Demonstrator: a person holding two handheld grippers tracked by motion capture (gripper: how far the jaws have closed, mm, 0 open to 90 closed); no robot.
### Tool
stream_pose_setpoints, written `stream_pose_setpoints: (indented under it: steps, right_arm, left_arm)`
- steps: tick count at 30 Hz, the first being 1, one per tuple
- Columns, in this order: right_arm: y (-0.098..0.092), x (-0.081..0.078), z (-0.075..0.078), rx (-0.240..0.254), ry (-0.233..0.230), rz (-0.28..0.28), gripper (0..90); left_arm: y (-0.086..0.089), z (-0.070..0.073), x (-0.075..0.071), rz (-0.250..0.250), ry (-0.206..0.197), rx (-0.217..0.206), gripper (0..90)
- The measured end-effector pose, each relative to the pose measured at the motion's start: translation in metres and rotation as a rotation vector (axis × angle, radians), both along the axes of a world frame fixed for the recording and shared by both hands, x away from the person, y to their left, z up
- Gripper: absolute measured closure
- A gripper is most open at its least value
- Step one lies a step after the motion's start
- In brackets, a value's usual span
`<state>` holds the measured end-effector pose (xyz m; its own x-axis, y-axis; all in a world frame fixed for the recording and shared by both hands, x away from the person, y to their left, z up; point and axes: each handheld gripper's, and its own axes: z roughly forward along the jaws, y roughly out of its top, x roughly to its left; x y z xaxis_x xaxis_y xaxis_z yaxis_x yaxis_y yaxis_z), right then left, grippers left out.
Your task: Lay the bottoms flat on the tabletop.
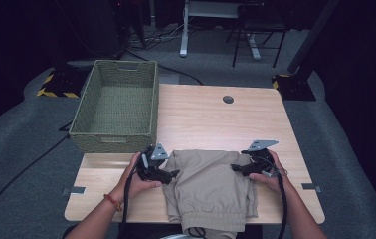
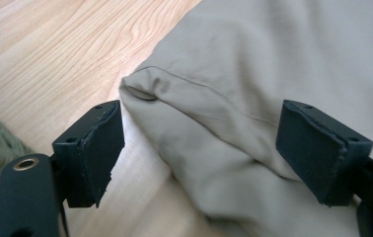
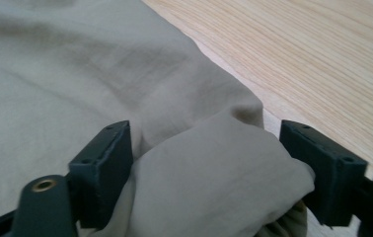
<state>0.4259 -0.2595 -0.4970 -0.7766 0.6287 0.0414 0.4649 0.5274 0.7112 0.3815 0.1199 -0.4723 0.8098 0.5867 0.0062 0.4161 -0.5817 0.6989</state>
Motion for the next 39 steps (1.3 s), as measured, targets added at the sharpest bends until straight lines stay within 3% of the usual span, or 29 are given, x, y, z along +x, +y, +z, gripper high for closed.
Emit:
stream_pose_setpoints:
  steps: [2,3,5,6,7,10,15,17,20,23,24,27,32,37,39]
  right_arm:
    - [-0.001,-0.003,0.004,-0.005,-0.019,-0.021,18.4]
    - [-0.001,-0.003,0.004,-0.005,-0.019,-0.021,18.4]
    - [-0.004,-0.006,0.007,0.023,-0.019,-0.020,17.6]
    - [-0.005,-0.006,0.007,0.014,-0.016,-0.025,16.6]
    - [-0.005,-0.006,0.006,0.001,-0.012,-0.030,15.8]
    - [-0.006,-0.007,0.005,-0.012,0.003,-0.039,15.1]
    - [-0.005,-0.007,0.003,-0.045,0.012,-0.036,14.6]
    - [-0.005,-0.007,0.003,-0.044,0.015,-0.024,16.7]
    - [-0.005,-0.004,0.001,-0.020,0.039,-0.013,17.5]
    - [-0.003,-0.002,0.000,-0.009,0.026,0.006,16.7]
    - [-0.003,-0.001,-0.001,-0.004,0.022,0.016,16.3]
    - [-0.002,0.001,-0.001,-0.003,0.017,0.038,16.1]
    - [0.004,0.000,-0.001,-0.001,0.017,0.068,19.6]
    - [0.007,-0.002,0.001,-0.005,0.025,0.082,27.2]
    - [0.007,-0.004,0.003,-0.002,0.037,0.099,37.4]
  left_arm:
    - [-0.008,-0.007,0.006,-0.006,0.019,0.038,19.5]
    - [-0.008,-0.007,0.006,-0.006,0.019,0.038,19.4]
    - [-0.015,-0.017,0.013,0.005,0.051,0.061,19.2]
    - [-0.015,-0.017,0.013,0.005,0.051,0.061,18.1]
    - [-0.018,-0.023,0.013,0.008,0.093,0.042,17.4]
    - [-0.019,-0.024,0.008,0.002,0.091,0.032,17.4]
    - [-0.023,-0.022,-0.010,-0.044,0.089,0.061,16.7]
    - [-0.019,-0.019,-0.011,-0.041,0.059,0.056,16.3]
    - [-0.011,-0.013,-0.004,0.000,0.040,0.015,16.2]
    - [-0.006,-0.007,0.007,0.006,0.051,-0.028,16.3]
    - [-0.006,-0.007,0.007,0.006,0.051,-0.028,16.3]
    - [-0.014,-0.010,0.019,0.008,0.038,0.033,16.9]
    - [-0.021,-0.023,0.030,0.003,0.096,0.030,16.2]
    - [-0.022,-0.027,0.030,0.030,0.081,0.029,12.1]
    - [-0.023,-0.026,0.029,0.036,0.077,0.031,12.0]
